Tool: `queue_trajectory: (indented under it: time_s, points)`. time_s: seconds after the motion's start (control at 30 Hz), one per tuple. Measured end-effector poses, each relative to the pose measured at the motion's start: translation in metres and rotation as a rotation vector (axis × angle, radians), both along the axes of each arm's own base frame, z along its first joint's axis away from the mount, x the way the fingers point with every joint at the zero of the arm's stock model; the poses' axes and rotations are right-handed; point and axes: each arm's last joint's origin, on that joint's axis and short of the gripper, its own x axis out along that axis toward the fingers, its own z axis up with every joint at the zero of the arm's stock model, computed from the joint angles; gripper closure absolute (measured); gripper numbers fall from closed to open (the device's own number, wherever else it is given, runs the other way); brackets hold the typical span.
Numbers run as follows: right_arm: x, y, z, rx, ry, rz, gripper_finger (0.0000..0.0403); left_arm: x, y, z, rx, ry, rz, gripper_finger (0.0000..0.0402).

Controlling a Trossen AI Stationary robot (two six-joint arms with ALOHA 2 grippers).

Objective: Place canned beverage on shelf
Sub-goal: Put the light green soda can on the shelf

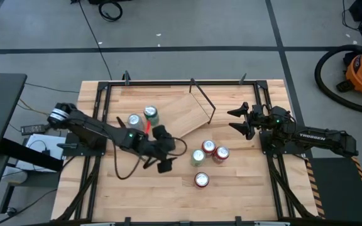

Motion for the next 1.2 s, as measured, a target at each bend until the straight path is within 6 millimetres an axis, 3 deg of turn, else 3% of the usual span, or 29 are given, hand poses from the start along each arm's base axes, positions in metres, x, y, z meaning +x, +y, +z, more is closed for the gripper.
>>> queue_trajectory:
  time_s: [0.33, 0.57, 0.97, 1.2]
  points:
    - [0.0, 0.0, 0.0, 0.002, 0.001, 0.001, 0.0069, 0.045, -0.018, 0.019, 0.038, 0.146, -0.056, 0.0026]
    - [0.0, 0.0, 0.0, -0.002, 0.001, 0.002, 0.0069, 0.065, -0.029, 0.017, -0.005, 0.193, -0.095, 0.0026]
    - [0.0, 0.0, -0.001, -0.01, 0.008, 0.0, 0.0069, 0.075, -0.063, 0.015, -0.039, 0.084, -0.218, 0.0026]
    - [0.0, 0.0, -0.001, -0.01, 0.008, -0.001, 0.0069, 0.083, -0.067, 0.013, -0.045, 0.033, -0.237, 0.0026]
